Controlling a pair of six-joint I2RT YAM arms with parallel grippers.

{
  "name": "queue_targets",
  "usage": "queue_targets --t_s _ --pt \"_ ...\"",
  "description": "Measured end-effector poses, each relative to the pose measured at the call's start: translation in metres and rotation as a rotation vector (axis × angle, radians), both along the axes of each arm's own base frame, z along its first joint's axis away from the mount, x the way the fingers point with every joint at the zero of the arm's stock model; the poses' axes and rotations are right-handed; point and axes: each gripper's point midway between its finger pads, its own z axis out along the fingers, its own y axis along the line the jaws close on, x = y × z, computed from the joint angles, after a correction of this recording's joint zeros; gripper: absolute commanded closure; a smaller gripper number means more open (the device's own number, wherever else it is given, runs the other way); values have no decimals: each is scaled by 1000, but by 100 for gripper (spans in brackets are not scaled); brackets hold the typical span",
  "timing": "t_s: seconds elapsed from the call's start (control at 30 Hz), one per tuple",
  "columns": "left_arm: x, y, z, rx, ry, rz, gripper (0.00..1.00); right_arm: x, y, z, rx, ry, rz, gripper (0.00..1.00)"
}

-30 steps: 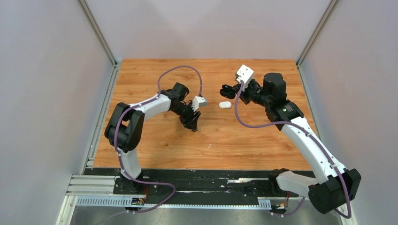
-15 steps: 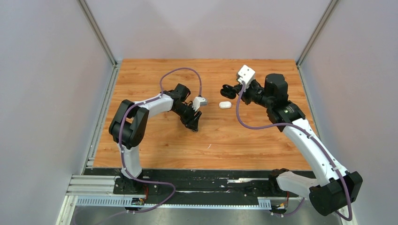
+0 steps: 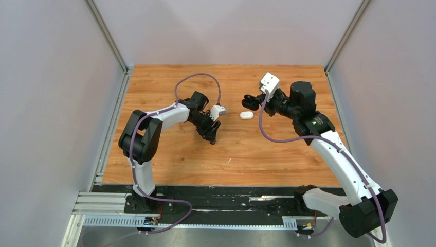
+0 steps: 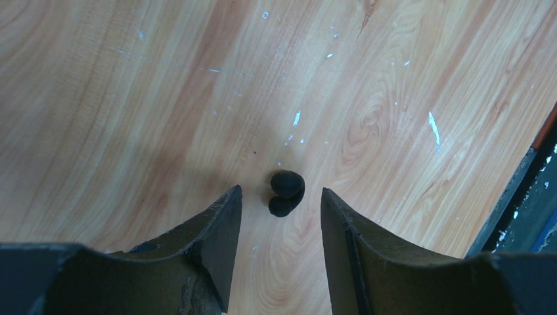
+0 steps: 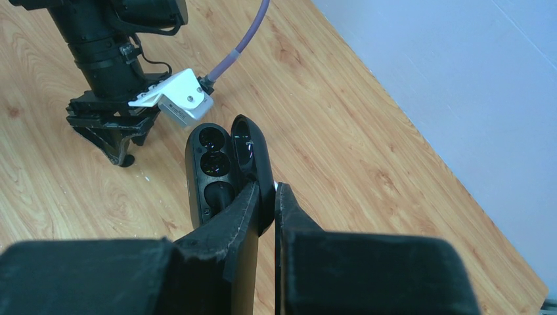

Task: Insert the wireless bluetooth earbuds into the charging case
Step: Pick up the left earbud from the center of the board.

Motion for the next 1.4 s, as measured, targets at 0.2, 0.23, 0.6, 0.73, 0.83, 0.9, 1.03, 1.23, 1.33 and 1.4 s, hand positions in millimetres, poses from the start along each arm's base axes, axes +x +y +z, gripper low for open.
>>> queue_targets --t_s 0.2,0.23,0.6,0.73,0.83,0.9,1.03,1.23,1.33,1.4 --pt "3 -1 20 -22 -48 6 48 -1 0 0 1 1 3 100" --pt "2 -1 21 -26 -44 3 49 -1 0 0 1 1 3 100" --pt "-16 5 1 17 73 3 48 -2 1 1 5 1 7 100" --pt "-16 5 -1 22 88 5 48 -2 1 1 6 2 7 100" --pt "-15 4 -1 22 86 8 48 -3 1 1 6 4 7 100" --pt "-14 4 -1 21 85 9 48 -3 1 1 7 6 8 100" --pt "-13 4 -2 25 84 13 51 -3 1 1 7 6 8 100" --pt "-4 7 -4 54 51 44 56 -3 1 0 7 7 8 100" --pt "3 9 -5 72 26 58 57 -3 1 0 7 7 8 100" --pt "7 11 -6 87 8 69 57 -3 1 0 7 7 8 100"
